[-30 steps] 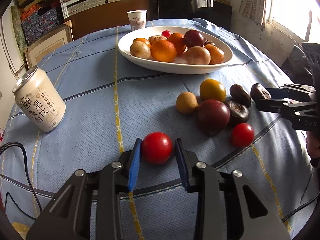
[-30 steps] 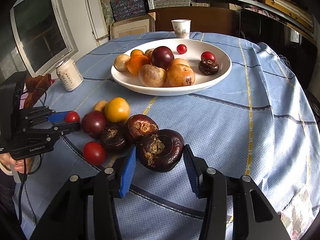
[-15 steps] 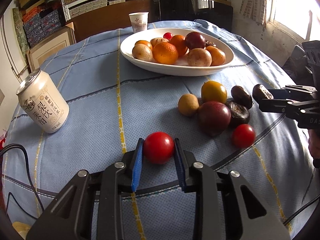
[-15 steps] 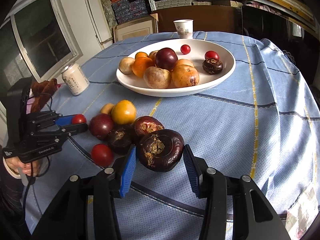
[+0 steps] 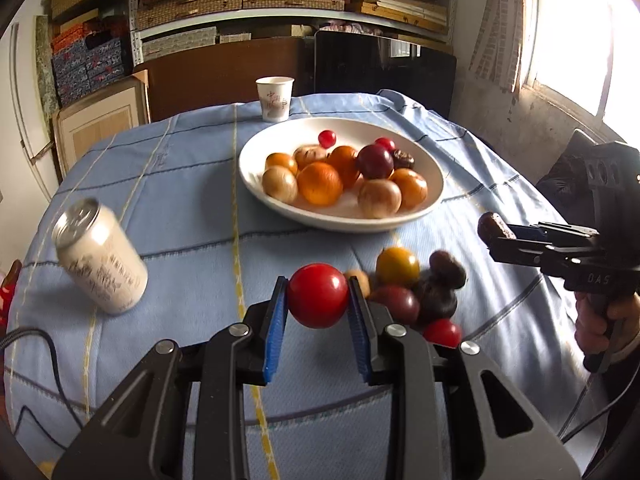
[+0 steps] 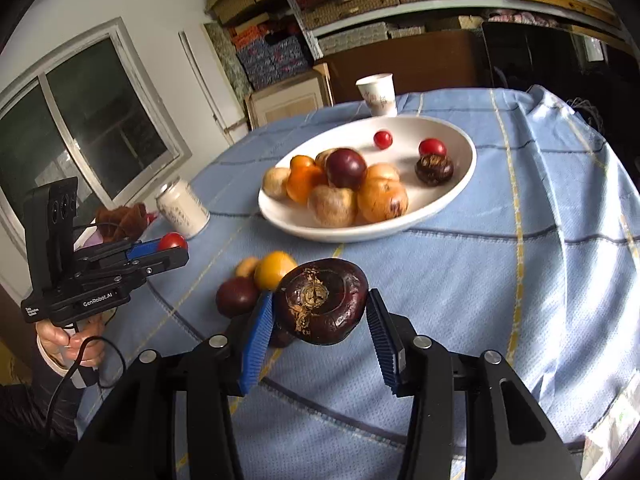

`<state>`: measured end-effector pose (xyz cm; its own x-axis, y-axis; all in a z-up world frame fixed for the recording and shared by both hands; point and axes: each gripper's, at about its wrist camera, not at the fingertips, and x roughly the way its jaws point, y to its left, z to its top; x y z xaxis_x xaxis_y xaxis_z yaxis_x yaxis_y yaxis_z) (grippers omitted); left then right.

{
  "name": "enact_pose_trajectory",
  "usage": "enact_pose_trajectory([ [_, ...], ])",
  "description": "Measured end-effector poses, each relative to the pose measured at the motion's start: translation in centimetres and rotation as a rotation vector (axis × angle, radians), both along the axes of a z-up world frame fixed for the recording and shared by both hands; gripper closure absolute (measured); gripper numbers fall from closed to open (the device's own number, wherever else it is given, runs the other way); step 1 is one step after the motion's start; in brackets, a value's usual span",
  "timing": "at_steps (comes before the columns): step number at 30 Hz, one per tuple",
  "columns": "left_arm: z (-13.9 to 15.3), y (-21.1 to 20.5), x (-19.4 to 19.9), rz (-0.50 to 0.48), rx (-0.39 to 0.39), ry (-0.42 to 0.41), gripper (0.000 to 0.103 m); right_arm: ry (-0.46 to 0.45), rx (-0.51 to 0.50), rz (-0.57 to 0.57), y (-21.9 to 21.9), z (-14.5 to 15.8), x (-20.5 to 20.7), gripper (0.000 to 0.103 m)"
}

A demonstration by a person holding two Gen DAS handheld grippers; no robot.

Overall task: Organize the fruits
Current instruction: 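Carry both fruits onto the white plate and open both grippers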

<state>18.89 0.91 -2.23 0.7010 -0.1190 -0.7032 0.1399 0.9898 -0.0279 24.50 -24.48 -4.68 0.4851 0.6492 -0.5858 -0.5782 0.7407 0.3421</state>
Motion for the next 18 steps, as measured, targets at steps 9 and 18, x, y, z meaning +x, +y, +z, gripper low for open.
enact_pose_trajectory([
  [9,1.5,-2.1,6.8,-0.001,-0.020,-0.018,0.074,-0.134,0.002,-0.187,0.8,1.9,3.4,0.055],
  [18,1.7,-2.3,12.6,0.072,-0.059,-0.023,0.074,-0.113,-0.037,-0.248,2.2,1.3,8.5,0.055],
])
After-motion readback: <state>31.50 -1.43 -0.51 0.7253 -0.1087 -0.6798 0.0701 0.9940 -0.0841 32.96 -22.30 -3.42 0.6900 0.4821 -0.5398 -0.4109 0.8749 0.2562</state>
